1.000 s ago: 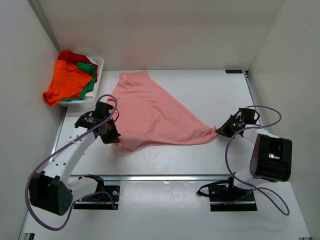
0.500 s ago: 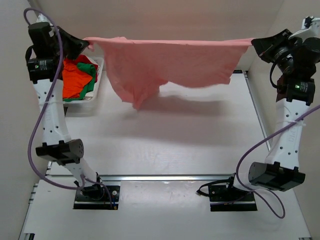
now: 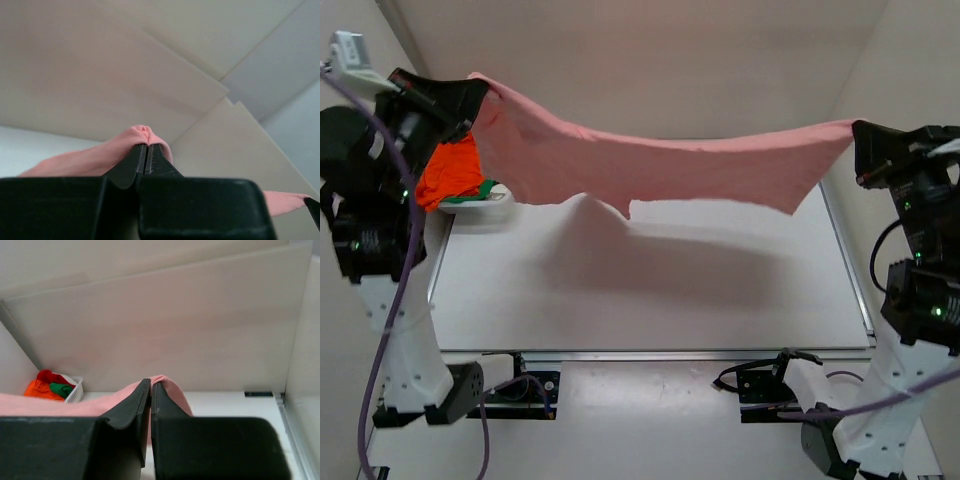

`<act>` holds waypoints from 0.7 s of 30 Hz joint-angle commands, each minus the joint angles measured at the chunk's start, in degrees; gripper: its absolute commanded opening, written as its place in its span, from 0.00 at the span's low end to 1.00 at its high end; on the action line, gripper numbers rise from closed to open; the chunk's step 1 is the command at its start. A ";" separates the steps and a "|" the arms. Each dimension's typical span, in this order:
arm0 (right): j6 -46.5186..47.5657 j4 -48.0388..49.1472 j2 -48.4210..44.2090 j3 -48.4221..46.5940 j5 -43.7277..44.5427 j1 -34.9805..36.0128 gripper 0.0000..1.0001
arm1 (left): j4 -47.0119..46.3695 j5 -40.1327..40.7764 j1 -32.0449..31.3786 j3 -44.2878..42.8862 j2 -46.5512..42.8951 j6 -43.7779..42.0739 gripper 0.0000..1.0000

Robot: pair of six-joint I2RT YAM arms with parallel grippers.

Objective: Fold and stack the t-shirts
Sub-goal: Flatten out the tshirt

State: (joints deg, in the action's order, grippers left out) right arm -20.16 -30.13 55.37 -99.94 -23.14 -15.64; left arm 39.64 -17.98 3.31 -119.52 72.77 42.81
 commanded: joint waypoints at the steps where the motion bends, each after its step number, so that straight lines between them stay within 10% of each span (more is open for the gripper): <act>1: 2.77 -1.16 -1.32 -4.11 0.47 -0.26 0.00 | -1.68 3.38 -2.33 -2.02 -4.74 -2.03 0.00; 6: -2.24 1.74 4.37 -3.43 -6.03 -2.73 0.00 | 1.41 11.12 -9.46 -5.46 -3.17 -5.62 0.00; 15: 0.65 8.15 20.73 -0.17 0.99 8.69 0.00 | -10.62 -1.35 -4.19 6.33 10.62 -2.11 0.00; 21: 2.05 8.69 37.75 -12.78 0.98 10.01 0.00 | -11.59 -7.67 -1.83 -18.67 35.38 0.34 0.00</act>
State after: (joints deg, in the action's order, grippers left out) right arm -19.75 -25.80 90.59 -103.77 -23.09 -6.33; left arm 31.48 -20.97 -0.43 -127.79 104.57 41.50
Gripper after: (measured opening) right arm 0.008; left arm 0.034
